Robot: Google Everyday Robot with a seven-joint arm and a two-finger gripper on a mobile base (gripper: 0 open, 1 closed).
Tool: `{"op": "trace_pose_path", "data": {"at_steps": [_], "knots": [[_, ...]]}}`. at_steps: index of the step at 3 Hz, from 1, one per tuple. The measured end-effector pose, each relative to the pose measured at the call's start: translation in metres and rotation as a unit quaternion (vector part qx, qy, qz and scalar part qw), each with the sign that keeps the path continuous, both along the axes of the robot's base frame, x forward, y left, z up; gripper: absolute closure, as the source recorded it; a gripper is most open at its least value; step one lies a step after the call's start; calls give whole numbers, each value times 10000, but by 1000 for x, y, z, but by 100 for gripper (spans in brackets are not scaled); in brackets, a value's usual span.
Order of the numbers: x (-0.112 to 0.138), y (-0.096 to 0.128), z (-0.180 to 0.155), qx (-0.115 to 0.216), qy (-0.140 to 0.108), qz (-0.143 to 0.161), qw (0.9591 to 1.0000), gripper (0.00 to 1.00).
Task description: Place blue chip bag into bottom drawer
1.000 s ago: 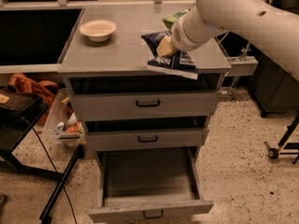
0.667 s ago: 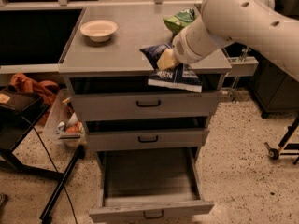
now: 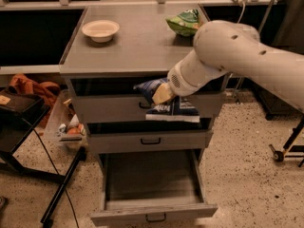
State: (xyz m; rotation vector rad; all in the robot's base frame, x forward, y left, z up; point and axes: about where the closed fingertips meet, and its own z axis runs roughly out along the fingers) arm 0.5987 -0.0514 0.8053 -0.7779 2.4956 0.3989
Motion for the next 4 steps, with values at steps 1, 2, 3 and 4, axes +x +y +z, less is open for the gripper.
{"op": "trace_pose_path", "data": {"at_steps": [1,2,3,4], "knots": [[-9,0,-11,-90,241,78,9996,100],[-9,0,-11,-89,241,80,9996,100],[-11,-4,-31,-3,271,239,9993,100],[-23,-16,-101,281,652,312,9970,100]]}}
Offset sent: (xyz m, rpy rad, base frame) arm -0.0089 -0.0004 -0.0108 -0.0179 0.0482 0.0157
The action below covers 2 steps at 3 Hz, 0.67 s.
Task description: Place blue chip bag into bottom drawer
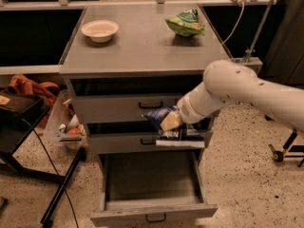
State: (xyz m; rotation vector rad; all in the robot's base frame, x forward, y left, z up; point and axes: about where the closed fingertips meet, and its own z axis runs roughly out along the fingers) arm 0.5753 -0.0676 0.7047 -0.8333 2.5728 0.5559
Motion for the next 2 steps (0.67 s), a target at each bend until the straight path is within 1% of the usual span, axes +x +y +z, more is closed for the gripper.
{"op": "trace_pose_path", "data": {"at_steps": [1,2], "knots": [[-13,-14,-87,543,521,-231,9969,100],[-17,-8,-158,1282,883,-575,9861,100]]}}
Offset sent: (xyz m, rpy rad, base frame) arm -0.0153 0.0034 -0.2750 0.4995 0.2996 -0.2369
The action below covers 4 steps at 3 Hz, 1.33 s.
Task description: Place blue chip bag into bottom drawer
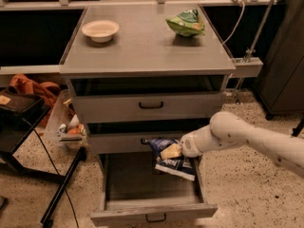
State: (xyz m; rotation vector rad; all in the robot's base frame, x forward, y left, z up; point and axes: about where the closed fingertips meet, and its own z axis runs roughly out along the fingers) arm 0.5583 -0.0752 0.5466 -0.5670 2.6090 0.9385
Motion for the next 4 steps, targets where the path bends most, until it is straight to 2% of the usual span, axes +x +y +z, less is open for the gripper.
{"op": "trace_pose_path", "data": {"at_steps": [1,2,3,4], "knots": [[11,31,-58,785,275,-332,9960,100],[-7,40,-99,920,640,-343,9931,100],[-7,40,-99,920,641,-344,9931,100],[-2,39,-120,995,781,-443,9910,100]]}}
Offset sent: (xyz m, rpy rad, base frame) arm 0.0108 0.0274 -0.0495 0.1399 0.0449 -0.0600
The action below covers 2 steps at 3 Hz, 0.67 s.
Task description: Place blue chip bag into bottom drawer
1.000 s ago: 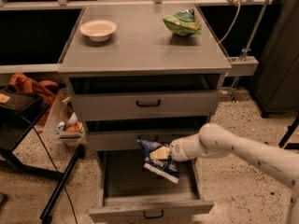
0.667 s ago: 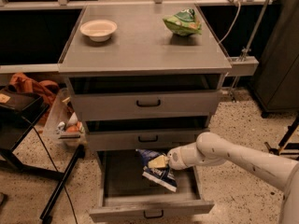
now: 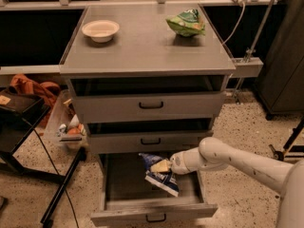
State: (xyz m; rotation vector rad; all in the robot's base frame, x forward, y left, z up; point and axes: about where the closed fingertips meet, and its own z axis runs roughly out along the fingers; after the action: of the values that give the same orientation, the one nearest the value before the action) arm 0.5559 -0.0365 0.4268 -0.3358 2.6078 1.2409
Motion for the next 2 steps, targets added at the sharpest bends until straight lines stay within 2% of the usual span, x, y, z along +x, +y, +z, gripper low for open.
{"op": "trace_pose_path", "data": {"at_steps": [1,2], "knots": [[10,-2,-46,255,255,-149,9992,100],[16,0,-111,491,626,-471,9957,100]]}}
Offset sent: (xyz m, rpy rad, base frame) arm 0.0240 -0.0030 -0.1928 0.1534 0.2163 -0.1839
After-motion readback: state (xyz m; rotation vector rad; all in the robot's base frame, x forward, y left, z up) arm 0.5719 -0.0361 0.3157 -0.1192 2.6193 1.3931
